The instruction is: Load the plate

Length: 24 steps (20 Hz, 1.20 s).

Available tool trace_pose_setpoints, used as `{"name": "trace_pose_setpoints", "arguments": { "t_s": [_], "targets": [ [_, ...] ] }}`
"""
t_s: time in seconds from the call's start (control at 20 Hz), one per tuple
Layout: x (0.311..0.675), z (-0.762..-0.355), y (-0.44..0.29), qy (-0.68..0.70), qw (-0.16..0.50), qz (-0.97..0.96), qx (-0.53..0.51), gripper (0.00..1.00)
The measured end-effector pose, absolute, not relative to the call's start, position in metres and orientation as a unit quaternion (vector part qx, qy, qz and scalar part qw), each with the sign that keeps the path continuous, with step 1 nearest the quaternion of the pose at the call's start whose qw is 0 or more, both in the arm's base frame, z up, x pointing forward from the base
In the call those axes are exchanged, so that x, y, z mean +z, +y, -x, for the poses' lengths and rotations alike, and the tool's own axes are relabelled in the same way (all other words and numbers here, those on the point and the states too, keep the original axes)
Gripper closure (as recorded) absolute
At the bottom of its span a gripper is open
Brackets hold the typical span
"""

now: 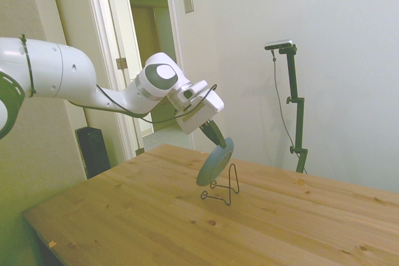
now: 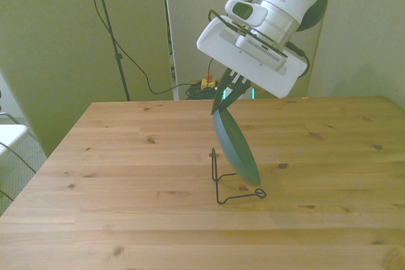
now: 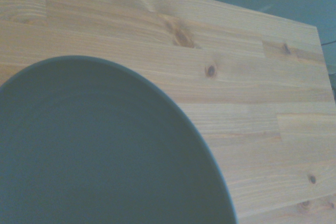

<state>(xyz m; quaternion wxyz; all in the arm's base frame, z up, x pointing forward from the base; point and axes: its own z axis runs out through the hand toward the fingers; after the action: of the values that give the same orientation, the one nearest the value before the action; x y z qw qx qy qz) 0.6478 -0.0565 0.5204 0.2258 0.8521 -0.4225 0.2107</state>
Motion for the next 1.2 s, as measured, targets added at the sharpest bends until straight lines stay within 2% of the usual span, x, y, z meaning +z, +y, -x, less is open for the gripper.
{"name": "trace_pose_setpoints", "arguments": {
  "t_s": [0.35, 0.65, 0.85, 1.2],
  "targets": [
    [0.505, -0.658, -0.041, -0.419, 0.240, -0.850, 0.209, 1.00],
    [0.523, -0.660, -0.028, -0.419, 0.253, -0.846, 0.213, 1.00],
    [0.534, -0.659, -0.011, -0.407, 0.288, -0.840, 0.216, 1.00],
    [0.528, -0.660, -0.012, -0.388, 0.340, -0.829, 0.218, 1.00]
  ]
}}
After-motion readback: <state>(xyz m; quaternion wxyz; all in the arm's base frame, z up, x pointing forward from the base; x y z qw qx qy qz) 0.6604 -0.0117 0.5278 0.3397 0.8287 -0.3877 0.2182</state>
